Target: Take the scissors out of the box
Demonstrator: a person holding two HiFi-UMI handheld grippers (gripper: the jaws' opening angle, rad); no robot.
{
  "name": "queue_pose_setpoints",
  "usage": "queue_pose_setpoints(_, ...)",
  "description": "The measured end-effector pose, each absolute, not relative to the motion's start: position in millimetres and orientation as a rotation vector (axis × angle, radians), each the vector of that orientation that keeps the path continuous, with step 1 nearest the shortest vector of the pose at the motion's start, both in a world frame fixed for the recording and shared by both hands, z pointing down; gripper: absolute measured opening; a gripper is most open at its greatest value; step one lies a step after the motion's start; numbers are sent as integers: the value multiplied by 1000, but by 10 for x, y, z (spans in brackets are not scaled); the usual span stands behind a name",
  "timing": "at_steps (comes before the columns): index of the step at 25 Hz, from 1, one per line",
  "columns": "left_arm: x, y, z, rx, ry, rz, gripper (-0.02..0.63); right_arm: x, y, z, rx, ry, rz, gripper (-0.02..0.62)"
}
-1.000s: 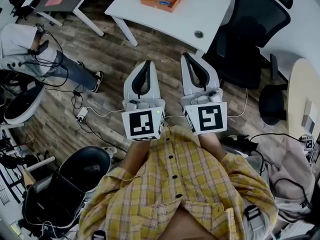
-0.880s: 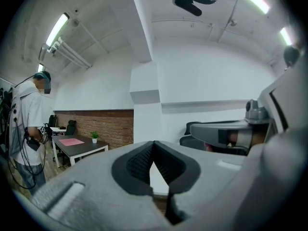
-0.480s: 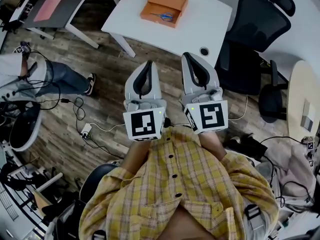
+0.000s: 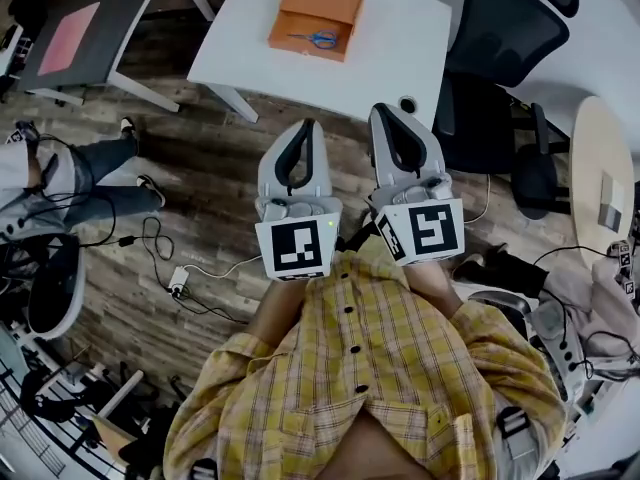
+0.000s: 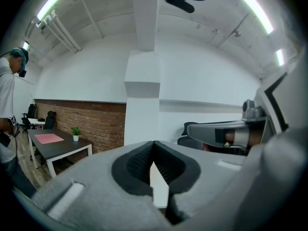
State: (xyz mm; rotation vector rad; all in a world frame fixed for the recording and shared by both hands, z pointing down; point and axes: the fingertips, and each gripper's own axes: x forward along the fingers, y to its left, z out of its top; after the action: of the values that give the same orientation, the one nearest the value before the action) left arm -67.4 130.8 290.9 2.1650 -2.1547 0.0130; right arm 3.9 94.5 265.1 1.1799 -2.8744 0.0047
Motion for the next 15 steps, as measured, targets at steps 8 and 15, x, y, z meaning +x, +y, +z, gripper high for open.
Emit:
queue_pose_setpoints(8, -700, 1088, 2961, 2194, -2128, 21, 2, 37, 738, 2700, 1219, -2854, 0, 3)
queue_pose_setpoints(15, -618, 692, 3008, 2223, -2134, 53, 2, 115, 401, 2816, 1235, -2878, 18, 3)
